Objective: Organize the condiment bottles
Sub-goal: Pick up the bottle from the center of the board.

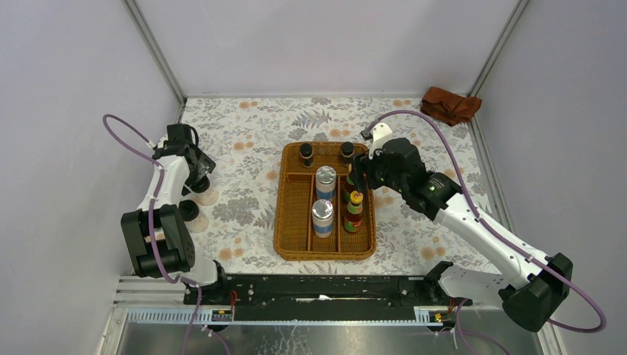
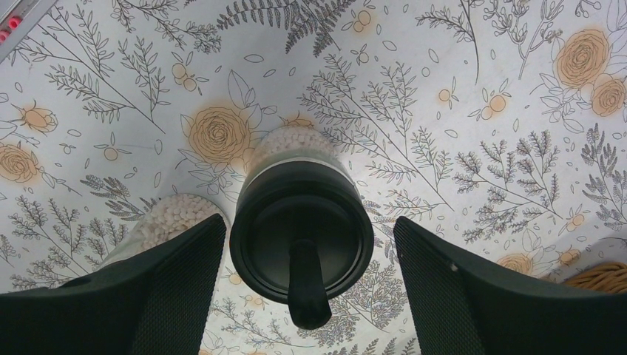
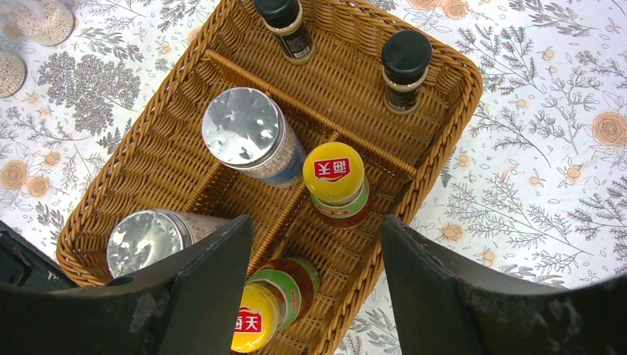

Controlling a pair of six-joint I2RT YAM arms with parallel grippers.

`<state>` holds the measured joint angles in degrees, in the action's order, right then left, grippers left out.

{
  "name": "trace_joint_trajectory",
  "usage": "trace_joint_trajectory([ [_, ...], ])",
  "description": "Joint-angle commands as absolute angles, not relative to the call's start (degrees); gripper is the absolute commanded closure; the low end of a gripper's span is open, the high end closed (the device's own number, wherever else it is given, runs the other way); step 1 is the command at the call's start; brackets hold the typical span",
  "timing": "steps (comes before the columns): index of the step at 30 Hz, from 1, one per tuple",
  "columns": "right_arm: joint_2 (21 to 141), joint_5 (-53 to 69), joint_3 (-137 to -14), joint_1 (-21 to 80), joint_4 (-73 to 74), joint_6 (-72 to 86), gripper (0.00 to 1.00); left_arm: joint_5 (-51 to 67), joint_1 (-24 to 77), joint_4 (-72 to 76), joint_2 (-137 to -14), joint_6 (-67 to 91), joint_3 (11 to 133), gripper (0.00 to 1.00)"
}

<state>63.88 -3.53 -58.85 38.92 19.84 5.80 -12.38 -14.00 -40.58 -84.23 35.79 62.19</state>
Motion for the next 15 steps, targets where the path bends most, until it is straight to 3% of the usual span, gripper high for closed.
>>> trace_joint_trajectory([
  [1, 64.05, -3.69, -59.06, 38.46, 17.69, 5.24, 0.29, -12.07, -14.59, -38.51, -84.98, 34.73, 63.76, 0.13],
  [15, 63.81, -3.66, -58.80, 38.42, 17.67, 5.35, 0.31, -11.69, -14.88, -38.27, -84.23, 34.54, 63.42, 0.25],
])
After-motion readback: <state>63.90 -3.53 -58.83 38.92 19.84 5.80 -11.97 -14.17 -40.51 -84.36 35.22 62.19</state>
